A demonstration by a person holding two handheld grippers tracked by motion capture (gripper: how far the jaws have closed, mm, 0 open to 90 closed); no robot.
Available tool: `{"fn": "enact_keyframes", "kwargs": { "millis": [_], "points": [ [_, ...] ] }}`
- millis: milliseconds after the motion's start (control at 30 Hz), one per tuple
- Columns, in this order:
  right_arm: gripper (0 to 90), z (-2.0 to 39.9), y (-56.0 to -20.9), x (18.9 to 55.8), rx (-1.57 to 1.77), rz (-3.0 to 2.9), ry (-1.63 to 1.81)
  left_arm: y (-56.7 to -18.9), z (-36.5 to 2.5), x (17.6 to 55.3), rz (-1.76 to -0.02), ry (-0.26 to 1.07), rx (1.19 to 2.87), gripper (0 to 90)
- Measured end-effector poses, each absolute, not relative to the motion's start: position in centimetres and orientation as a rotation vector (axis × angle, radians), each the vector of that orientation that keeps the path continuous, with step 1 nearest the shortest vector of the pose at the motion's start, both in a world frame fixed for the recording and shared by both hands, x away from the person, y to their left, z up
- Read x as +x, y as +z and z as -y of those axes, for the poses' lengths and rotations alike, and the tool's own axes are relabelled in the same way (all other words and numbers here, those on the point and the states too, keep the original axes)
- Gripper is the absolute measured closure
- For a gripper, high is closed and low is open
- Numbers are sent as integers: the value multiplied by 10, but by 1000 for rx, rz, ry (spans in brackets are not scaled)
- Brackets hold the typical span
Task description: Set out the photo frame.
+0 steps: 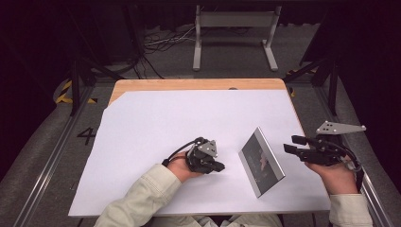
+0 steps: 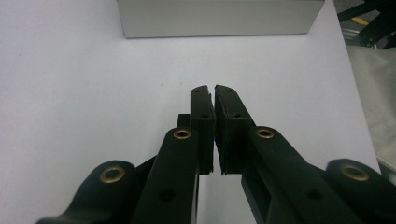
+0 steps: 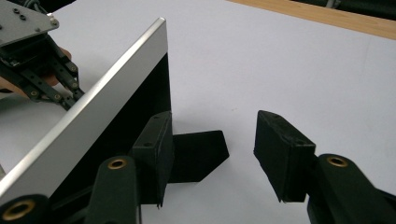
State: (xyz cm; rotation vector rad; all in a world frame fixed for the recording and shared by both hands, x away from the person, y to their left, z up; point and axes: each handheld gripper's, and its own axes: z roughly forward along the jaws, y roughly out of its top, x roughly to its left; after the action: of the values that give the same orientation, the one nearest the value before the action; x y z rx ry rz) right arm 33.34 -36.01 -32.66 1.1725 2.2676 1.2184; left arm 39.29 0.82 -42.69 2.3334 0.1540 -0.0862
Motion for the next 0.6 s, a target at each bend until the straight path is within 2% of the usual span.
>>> {"fn": "enact_keyframes", "kwargs": {
  "millis": [600],
  "points": [
    [455, 339, -307, 324, 1152, -2310, 1232, -425, -38, 398, -228, -49, 2311, 852]
  ]
}}
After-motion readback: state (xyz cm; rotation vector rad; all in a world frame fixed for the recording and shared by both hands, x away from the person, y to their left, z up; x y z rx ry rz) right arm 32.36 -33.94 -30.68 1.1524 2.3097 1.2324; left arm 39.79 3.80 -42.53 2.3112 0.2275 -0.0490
